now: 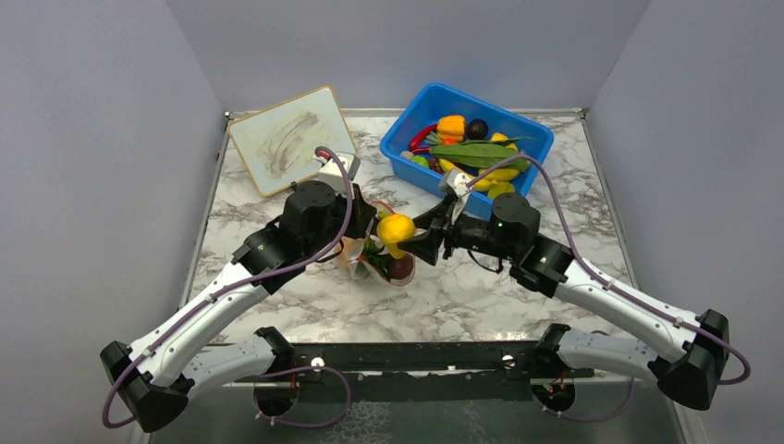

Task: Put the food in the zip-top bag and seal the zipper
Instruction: Place the fake fruit in the zipper food storage bag.

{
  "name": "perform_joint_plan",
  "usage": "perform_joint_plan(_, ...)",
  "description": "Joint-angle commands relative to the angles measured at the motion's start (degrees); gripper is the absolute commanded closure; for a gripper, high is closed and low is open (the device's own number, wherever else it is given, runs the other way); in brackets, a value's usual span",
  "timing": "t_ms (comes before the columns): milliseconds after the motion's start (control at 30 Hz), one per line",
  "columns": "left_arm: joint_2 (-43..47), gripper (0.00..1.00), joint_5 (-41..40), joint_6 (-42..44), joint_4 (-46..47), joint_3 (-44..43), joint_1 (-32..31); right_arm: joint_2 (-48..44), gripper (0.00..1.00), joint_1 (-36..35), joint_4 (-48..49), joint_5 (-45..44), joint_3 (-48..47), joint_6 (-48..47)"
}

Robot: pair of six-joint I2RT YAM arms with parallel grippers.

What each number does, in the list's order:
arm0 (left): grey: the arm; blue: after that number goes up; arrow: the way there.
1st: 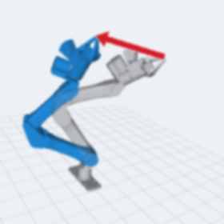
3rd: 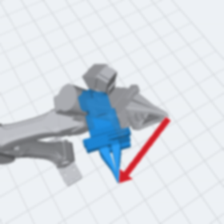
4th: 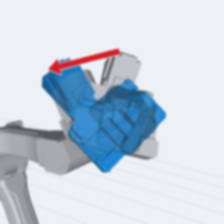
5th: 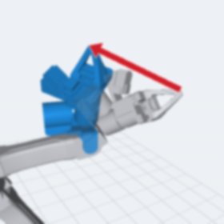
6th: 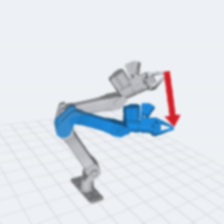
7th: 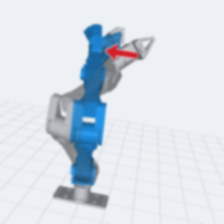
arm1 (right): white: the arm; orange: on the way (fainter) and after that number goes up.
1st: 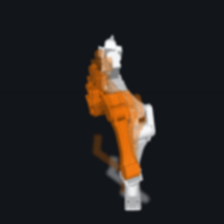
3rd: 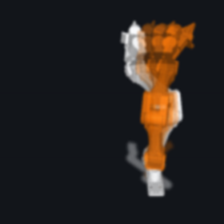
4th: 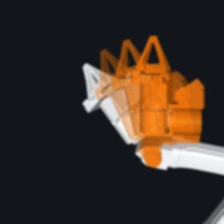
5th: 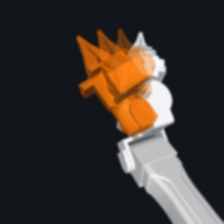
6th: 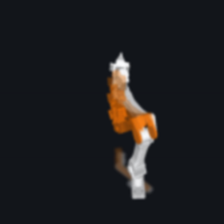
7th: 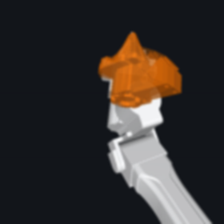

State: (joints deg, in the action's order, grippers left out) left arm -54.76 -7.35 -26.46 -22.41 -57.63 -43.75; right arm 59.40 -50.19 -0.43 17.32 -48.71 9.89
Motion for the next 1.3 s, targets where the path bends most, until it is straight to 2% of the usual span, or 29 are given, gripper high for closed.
perform_joint_plan(0, 1.25, 1.0, 2.88, -1.01, 1.39, -1.61, 0.33, 1.4, 0.66, -1.81, 2.31, -5.36, 0.38, -3.63)
perform_joint_plan(467, 4.91, 1.0, 8.47, -2.48, 5.07, 1.83, 0.33, 7.45, 0.65, -7.04, 3.62, -13.99, -0.43, -7.54)
perform_joint_plan(867, 6.55, 1.0, 11.48, -4.08, 6.85, 3.87, 0.33, 10.97, 0.65, -7.9, 4.97, -18.32, -1.07, -6.2)
perform_joint_plan(1033, 6.8, 1.0, 12.02, -4.51, 7.37, 4.35, 0.33, 12.96, 0.64, -7.97, 7.11, -17.99, -0.61, -2.48)
perform_joint_plan(1267, 6.9, 1.0, 12.78, -5.23, 8.7, 6.13, 0.33, 14.61, 0.62, -8.0, 15.29, -15.49, 3.36, 7.59)
